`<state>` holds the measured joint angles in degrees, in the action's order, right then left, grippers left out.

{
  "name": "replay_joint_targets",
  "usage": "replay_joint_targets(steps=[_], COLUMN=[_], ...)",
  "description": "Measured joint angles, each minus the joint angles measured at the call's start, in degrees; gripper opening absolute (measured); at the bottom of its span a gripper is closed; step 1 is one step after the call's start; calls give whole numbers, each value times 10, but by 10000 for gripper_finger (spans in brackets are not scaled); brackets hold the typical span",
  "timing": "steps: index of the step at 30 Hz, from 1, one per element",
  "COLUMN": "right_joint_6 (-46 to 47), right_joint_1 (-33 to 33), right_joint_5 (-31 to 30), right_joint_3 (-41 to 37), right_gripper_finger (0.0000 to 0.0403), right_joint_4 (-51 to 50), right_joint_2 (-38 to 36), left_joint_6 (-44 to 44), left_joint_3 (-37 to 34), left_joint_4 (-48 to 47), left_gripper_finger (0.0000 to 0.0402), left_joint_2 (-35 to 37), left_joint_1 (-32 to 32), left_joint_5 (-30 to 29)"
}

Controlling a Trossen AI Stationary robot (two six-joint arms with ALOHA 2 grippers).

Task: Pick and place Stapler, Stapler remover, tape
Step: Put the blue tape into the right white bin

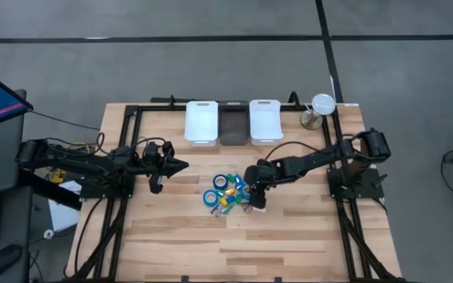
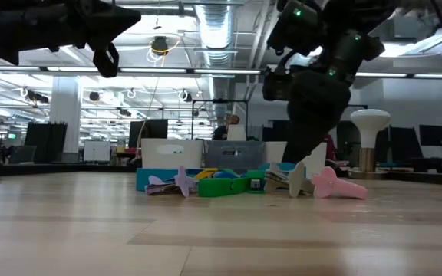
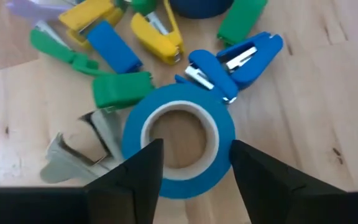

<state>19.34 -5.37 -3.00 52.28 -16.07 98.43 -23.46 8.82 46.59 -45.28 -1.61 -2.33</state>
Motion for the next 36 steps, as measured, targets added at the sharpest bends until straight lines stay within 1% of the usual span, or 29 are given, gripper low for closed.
replay_joint_targets(steps=[7,11,20,30,36], right_joint_6=[-4,-4,-18,-17,-17], right_joint_1=[18,18,22,21,21], right_joint_5=[0,0,0,6,8], right_joint_3=[-4,-3,-3,1,0], right_gripper_finger=[169,163,148,127,107], right_joint_4=[-6,-21,-19,4,3], right_joint_2=[0,-4,-5,50,44], left_joint_6=[0,0,0,0,0], left_joint_3=[0,0,0,0,0], left_joint_4=[3,6,9,11,11], left_gripper_finger=[4,4,4,4,4], left_joint_2=[0,0,0,0,0], left_joint_1=[0,0,0,0,0], left_joint_5=[0,0,0,0,0])
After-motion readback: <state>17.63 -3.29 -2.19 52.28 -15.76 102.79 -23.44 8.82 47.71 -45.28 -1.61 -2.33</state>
